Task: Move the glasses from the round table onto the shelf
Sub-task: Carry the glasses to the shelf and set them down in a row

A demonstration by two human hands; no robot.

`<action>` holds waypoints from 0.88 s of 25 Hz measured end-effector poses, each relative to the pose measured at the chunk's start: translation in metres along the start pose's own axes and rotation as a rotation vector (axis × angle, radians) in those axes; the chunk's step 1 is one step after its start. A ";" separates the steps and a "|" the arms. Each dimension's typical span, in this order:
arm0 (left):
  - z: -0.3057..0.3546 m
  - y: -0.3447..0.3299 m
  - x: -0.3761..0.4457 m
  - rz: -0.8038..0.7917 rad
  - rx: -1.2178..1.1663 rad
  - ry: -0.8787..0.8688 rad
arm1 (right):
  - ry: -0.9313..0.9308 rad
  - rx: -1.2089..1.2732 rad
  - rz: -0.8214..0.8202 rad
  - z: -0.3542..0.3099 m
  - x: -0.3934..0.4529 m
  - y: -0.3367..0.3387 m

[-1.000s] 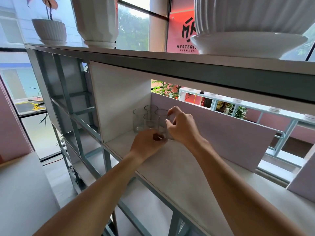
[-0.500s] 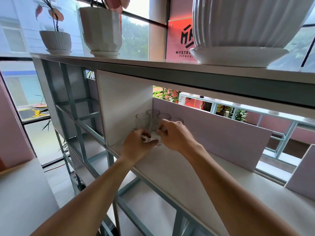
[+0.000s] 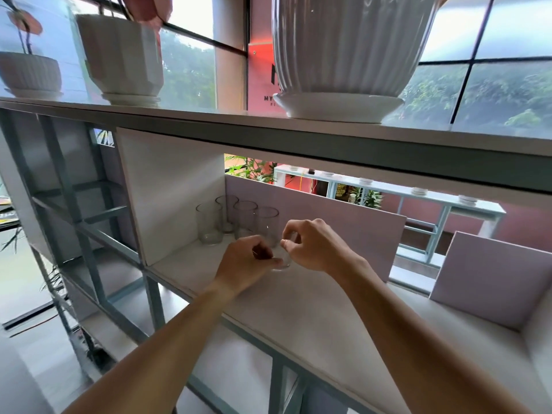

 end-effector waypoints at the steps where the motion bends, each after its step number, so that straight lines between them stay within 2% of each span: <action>1: 0.001 -0.003 0.002 -0.002 -0.011 -0.002 | -0.006 0.009 0.007 0.003 0.000 0.000; 7: -0.003 -0.014 0.009 0.010 -0.042 0.029 | -0.033 0.124 0.120 0.011 -0.004 0.014; 12: -0.001 -0.020 0.012 -0.006 -0.067 0.033 | -0.075 0.173 0.138 0.019 -0.002 0.016; 17: -0.001 -0.023 0.014 -0.015 -0.093 0.026 | -0.089 0.125 0.121 0.023 0.003 0.013; 22: -0.009 -0.007 0.012 -0.048 -0.085 0.007 | -0.069 -0.048 0.197 0.004 0.020 0.012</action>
Point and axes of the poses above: each hand's wrist, its own x-axis towards the middle knuckle, its own y-axis out of the back of the hand, z = x × y, the point moved 8 cm from there along x, towards the middle knuckle, and after that the axes turned 3 degrees about -x, right-handed, at the moved point
